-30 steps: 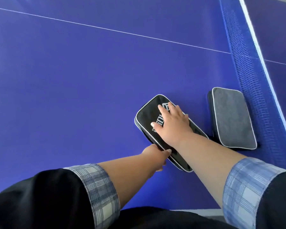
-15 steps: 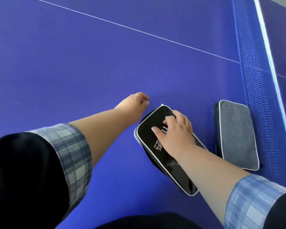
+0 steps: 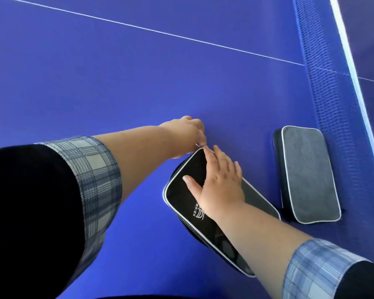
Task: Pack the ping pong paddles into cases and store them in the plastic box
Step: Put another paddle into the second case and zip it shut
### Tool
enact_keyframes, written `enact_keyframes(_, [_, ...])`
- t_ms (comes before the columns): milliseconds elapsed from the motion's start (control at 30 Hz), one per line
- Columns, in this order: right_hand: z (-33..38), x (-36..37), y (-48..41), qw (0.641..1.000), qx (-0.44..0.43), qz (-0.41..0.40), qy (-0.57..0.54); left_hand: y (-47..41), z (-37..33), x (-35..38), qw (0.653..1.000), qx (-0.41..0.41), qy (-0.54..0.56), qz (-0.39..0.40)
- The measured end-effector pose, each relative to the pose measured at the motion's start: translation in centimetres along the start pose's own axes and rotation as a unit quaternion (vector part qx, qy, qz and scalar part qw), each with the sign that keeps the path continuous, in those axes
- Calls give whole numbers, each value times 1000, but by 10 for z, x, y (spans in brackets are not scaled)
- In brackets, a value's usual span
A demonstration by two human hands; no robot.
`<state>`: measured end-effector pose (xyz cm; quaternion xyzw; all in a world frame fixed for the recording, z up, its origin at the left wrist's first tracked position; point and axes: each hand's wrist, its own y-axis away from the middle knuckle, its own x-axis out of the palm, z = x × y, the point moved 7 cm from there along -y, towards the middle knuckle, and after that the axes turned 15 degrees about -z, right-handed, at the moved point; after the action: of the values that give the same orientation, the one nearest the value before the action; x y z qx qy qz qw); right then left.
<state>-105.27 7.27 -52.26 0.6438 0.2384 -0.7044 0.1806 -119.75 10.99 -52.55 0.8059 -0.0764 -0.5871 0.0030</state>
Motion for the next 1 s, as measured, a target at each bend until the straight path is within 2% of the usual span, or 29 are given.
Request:
enact_keyframes(167, [-2, 1, -1, 1000, -1, 2, -1, 7, 2, 2, 998, 23, -51, 2])
enact_keyframes(300, [-2, 1, -2, 1000, 4, 0, 2, 26, 13, 4, 998, -65, 0, 16])
enact_keyframes(433, [-2, 2, -4, 1000, 10, 11, 5, 59, 16, 5, 992, -120, 16, 19])
enact_keyframes(633, [-1, -2, -4, 1000, 7, 17, 6, 130, 1, 16, 987, -158, 11, 33])
enact_keyframes(800, [1, -4, -5, 1000, 3, 16, 10, 178, -16, 24, 957, -279, 71, -23])
enact_keyframes(1000, [-1, 1, -6, 999, 15, 31, 10, 195, -41, 33, 951, -302, 52, -48])
